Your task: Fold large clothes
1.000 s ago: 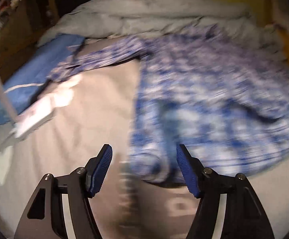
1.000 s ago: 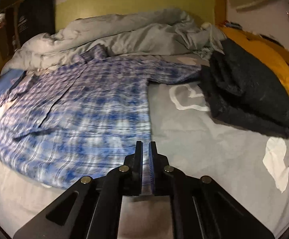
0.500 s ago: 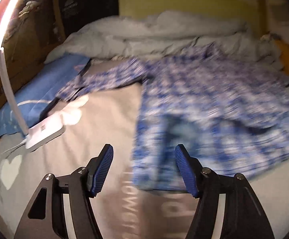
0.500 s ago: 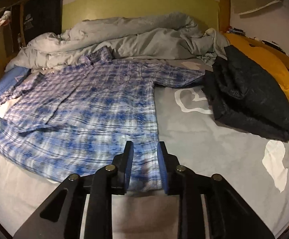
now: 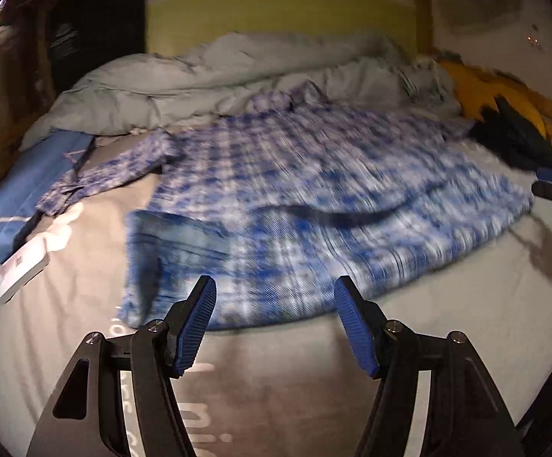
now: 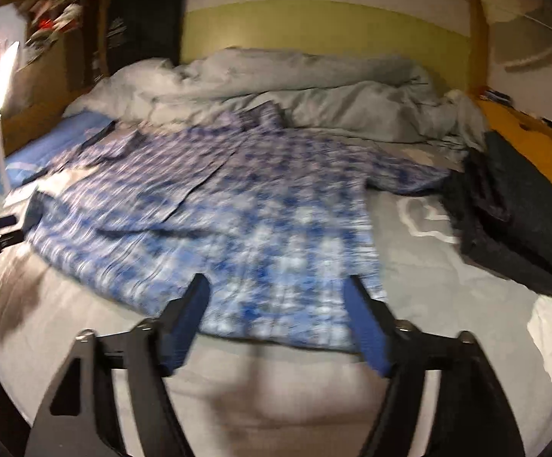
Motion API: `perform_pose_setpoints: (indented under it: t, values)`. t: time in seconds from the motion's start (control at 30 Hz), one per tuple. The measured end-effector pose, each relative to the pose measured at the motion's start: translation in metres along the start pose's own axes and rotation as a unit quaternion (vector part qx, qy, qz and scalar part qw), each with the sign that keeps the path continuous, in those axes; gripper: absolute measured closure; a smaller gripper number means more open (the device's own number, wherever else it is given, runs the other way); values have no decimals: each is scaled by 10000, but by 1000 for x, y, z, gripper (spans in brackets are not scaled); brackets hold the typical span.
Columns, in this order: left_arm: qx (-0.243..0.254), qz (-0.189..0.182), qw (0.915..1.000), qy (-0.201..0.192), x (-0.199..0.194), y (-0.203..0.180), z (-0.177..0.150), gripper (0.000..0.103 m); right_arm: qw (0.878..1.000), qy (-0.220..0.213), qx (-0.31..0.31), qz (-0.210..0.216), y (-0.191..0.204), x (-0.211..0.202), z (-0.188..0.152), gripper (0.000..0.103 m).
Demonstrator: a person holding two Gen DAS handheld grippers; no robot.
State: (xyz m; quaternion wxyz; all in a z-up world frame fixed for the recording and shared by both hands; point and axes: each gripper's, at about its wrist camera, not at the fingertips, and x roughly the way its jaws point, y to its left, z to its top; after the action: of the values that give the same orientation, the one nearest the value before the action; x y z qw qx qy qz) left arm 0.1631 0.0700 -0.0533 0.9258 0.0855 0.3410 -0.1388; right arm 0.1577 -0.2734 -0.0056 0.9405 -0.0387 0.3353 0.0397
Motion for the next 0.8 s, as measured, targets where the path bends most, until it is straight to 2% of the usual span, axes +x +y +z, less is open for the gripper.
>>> perform_pose_setpoints:
  t: [0.1, 0.23, 0.3, 0.33, 0.43, 0.5, 0.53, 0.57, 0.63, 0.67, 0.7, 0.73, 0.77, 0.8]
  values:
    - [389, 63, 9988, 296, 21, -11, -5, 31, 9987, 185, -456, 132, 20, 11, -9, 15]
    - [1016, 224, 9919, 732, 51, -26, -14, 31, 9882, 584, -1413, -71, 49, 39, -25, 15]
    - [1207, 366, 9893, 731, 59, -29, -17, 23, 9805, 806, -1783, -184, 58, 55, -33, 15]
    - [1248, 447, 9888, 682, 61, -28, -16, 22, 9777, 893, -1884, -246, 60, 61, -36, 15]
    - [1217, 541, 9893, 601, 68, -22, -12, 22, 9788, 908, -1811, -291, 57, 66, -36, 15]
    - [1180, 640, 9895, 532, 72, -16, -10, 22, 9807, 880, -1672, -497, 50, 68, -33, 15]
    - [1112, 661, 9903, 504, 74, -11, -10, 24, 9810, 883, -1604, -636, 47, 70, -33, 15]
    - [1071, 659, 9908, 499, 75, -9, -9, 31, 9813, 899, -1549, -705, 43, 72, -33, 17]
    - [1026, 772, 9907, 461, 76, -2, -8, 44, 9824, 948, -1405, -791, 35, 75, -32, 32]
    - [1037, 865, 9898, 447, 76, 1, -8, 60, 9832, 983, -1315, -797, 30, 77, -32, 46]
    - [1057, 967, 9886, 452, 78, 3, -8, 81, 9838, 1001, -1246, -808, 26, 78, -30, 68]
    - [1046, 1044, 9878, 494, 80, 8, -8, 90, 9838, 1020, -1194, -861, 23, 79, -29, 81]
    - [980, 960, 9891, 540, 81, 12, -8, 96, 9829, 1029, -1178, -977, 19, 80, -29, 95]
    - [926, 877, 9903, 548, 80, 14, -8, 98, 9825, 1016, -1169, -1031, 17, 79, -29, 98]
